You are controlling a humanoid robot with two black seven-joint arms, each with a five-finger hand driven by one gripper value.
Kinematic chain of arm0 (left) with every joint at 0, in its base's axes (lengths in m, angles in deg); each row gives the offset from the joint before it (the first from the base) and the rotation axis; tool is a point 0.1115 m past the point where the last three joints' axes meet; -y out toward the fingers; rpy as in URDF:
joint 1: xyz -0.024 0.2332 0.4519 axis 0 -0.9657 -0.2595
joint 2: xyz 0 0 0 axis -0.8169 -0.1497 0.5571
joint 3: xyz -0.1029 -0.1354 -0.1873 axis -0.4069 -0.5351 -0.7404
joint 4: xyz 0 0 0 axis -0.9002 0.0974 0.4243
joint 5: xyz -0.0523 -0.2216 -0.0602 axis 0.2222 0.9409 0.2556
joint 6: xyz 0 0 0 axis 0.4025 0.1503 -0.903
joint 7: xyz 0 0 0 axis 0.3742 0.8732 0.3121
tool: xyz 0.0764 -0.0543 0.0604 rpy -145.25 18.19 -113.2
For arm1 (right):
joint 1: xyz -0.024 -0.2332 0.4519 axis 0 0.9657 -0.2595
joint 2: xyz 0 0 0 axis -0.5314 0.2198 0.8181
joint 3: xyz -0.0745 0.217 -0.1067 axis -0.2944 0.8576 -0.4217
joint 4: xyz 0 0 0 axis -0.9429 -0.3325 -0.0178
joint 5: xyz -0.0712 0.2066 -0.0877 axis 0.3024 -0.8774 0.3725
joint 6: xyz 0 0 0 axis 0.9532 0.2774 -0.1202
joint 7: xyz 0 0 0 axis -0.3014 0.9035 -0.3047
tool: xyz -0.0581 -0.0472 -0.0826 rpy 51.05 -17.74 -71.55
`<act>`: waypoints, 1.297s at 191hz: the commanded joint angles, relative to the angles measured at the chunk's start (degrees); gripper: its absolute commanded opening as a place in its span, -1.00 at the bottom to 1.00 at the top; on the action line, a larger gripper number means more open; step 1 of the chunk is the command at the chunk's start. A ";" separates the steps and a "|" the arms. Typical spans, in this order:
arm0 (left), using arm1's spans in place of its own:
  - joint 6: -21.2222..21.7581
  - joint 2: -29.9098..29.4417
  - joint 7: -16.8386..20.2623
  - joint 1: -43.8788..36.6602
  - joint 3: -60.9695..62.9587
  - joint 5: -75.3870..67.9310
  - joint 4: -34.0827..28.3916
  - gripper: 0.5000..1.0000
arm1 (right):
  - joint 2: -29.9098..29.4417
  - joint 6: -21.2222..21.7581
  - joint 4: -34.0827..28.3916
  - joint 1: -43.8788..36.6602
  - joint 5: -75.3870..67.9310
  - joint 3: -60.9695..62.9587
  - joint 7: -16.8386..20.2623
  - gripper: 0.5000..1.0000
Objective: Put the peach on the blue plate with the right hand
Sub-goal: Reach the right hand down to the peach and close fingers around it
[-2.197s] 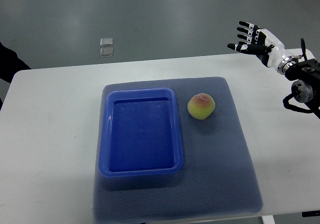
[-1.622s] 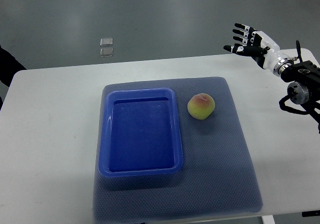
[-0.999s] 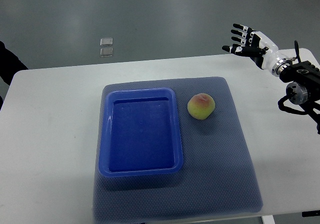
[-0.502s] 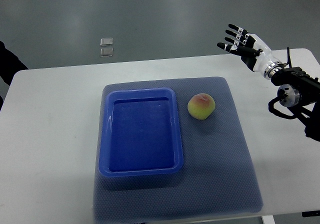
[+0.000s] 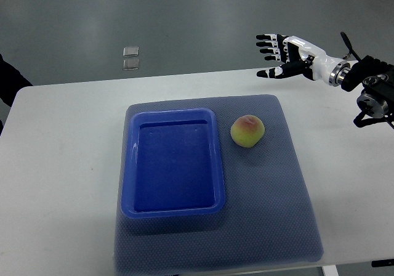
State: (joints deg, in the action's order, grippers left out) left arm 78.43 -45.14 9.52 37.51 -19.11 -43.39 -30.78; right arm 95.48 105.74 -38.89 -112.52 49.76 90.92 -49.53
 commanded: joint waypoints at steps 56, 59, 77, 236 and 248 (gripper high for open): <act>0.00 0.00 0.01 0.00 0.00 0.00 0.15 1.00 | 3.53 3.65 -7.96 -12.88 16.52 -18.74 -2.57 0.65; 0.00 0.00 0.01 0.00 0.00 0.00 0.15 1.00 | 3.36 3.65 -8.22 -13.58 16.96 -19.53 -2.57 0.65; 0.00 0.00 0.01 0.00 0.00 0.00 0.15 1.00 | 2.74 3.65 -8.75 -15.87 18.10 -22.08 -2.57 0.65; 0.00 0.00 0.01 0.00 -0.09 0.00 0.50 1.00 | -4.20 -3.47 -7.61 -18.16 32.52 -37.02 -4.59 0.64; 0.00 0.00 0.01 0.00 -0.09 0.00 0.50 1.00 | -4.20 -3.64 -7.52 -18.16 32.69 -37.29 -4.59 0.64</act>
State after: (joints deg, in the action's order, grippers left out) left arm 78.43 -45.14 9.52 37.51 -19.20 -43.39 -30.28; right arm 91.33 102.65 -46.64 -130.68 82.25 54.27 -54.12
